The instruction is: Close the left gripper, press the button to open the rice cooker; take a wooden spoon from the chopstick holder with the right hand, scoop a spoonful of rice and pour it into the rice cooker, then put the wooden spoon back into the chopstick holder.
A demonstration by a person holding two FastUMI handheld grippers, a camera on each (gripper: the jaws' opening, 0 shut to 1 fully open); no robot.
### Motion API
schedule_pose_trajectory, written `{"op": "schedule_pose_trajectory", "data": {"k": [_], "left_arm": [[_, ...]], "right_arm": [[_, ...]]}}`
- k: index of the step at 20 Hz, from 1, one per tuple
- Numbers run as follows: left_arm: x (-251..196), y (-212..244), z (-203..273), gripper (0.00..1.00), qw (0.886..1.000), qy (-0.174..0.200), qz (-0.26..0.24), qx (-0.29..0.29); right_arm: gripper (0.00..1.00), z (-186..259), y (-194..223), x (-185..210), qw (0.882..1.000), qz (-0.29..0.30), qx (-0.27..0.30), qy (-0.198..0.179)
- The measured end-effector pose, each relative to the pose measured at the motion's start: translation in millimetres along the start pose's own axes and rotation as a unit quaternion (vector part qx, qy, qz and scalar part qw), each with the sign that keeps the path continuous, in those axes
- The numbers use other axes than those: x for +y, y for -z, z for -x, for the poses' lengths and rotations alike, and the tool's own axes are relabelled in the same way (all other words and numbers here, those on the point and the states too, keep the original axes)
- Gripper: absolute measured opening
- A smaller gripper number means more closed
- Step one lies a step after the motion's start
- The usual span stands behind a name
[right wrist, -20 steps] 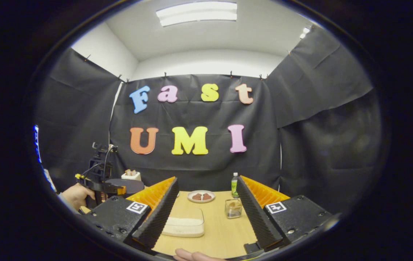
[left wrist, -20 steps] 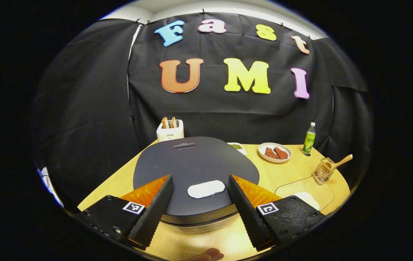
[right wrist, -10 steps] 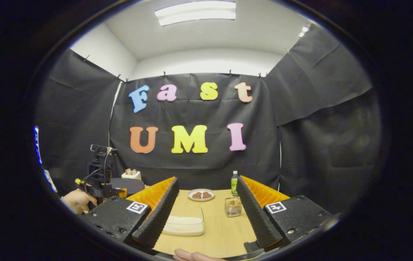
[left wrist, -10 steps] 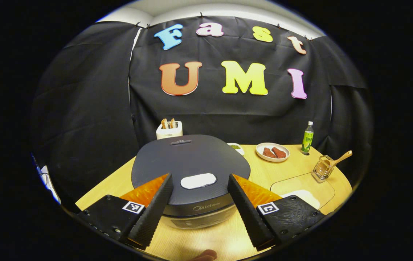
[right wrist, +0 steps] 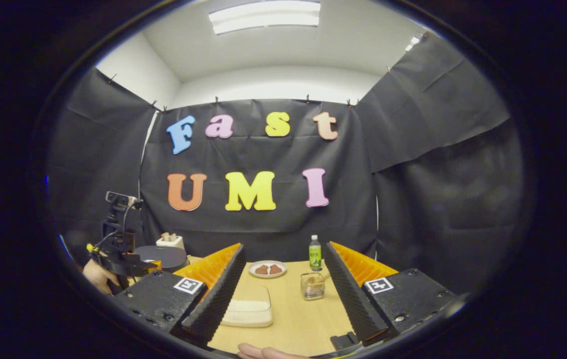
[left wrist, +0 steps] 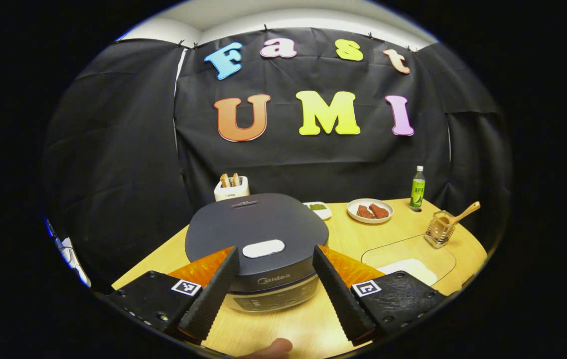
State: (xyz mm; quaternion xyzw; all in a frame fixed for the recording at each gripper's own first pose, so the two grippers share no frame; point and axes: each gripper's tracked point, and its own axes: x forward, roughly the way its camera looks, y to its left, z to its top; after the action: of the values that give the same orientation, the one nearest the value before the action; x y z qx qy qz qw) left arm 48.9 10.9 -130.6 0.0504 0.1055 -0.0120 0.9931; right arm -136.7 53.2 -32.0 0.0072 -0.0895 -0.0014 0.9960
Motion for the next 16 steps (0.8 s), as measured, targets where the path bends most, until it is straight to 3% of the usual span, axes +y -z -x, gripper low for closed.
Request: {"op": "schedule_pose_trajectory", "data": {"k": [3,7,16], "left_arm": [[5,-13,21,0.96,1.0,-0.02,-0.002,-0.019],[-22,-27,52,0.96,0.999,0.008,-0.006,-0.047],[-39,-56,132,0.96,0.993,0.027,0.0,-0.115]], "right_arm": [[1.0,-7,9,-3,1.0,0.007,0.013,0.0],[1.0,-13,16,-11,1.0,0.002,0.021,0.006],[1.0,-12,18,-11,1.0,0.014,0.02,0.008]]}}
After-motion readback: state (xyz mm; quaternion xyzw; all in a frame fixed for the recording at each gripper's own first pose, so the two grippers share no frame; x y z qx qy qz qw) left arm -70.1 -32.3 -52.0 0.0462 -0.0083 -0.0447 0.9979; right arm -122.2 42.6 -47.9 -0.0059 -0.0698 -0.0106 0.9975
